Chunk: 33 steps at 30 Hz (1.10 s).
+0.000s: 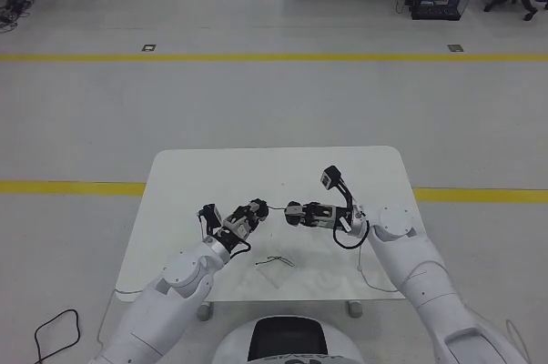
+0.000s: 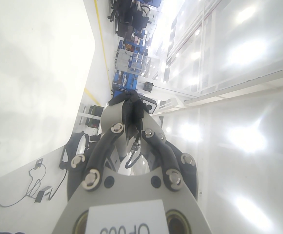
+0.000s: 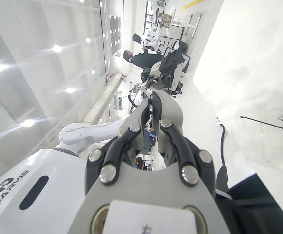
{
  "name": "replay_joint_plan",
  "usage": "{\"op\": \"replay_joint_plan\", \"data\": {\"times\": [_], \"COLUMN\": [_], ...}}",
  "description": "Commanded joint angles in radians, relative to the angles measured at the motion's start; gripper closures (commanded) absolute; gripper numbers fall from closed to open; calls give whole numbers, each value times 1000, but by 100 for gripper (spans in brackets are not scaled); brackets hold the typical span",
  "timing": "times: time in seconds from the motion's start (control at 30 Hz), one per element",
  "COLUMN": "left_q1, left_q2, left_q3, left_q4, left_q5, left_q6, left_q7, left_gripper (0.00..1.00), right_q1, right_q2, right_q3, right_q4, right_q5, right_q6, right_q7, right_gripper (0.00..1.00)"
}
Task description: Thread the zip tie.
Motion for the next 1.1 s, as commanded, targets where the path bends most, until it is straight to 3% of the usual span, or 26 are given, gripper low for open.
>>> {"op": "replay_joint_plan", "data": {"times": [0.0, 0.03, 0.07, 0.27, 0.57, 1.07], "left_q1": [0, 0, 0, 1, 2, -8], "left_q2": [-1, -1, -1, -1, 3, 2], "left_q3": [0, -1, -1, -12, -44, -42], "left_q4": [0, 0, 1, 8, 31, 32], "left_q5": [2, 3, 4, 6, -19, -25], "left_q6": [-2, -3, -4, -15, -21, -25], "left_q7": [2, 4, 6, 0, -63, -99], "left_gripper": [100, 14, 0, 0, 0, 0], "right_q1": [-1, -2, -2, -2, 11, 20], "right_q2": [-1, -2, -2, -4, -10, -17], "right_q3": [4, 7, 11, 33, 53, 50], "right_q4": [1, 3, 5, 14, 44, 47], "right_q5": [-2, -2, -2, 2, 24, -1], "right_q6": [0, 0, 0, 0, 0, 0], "right_q7": [3, 5, 7, 28, 102, 120], "right_gripper": [100, 100, 100, 100, 100, 100]}}
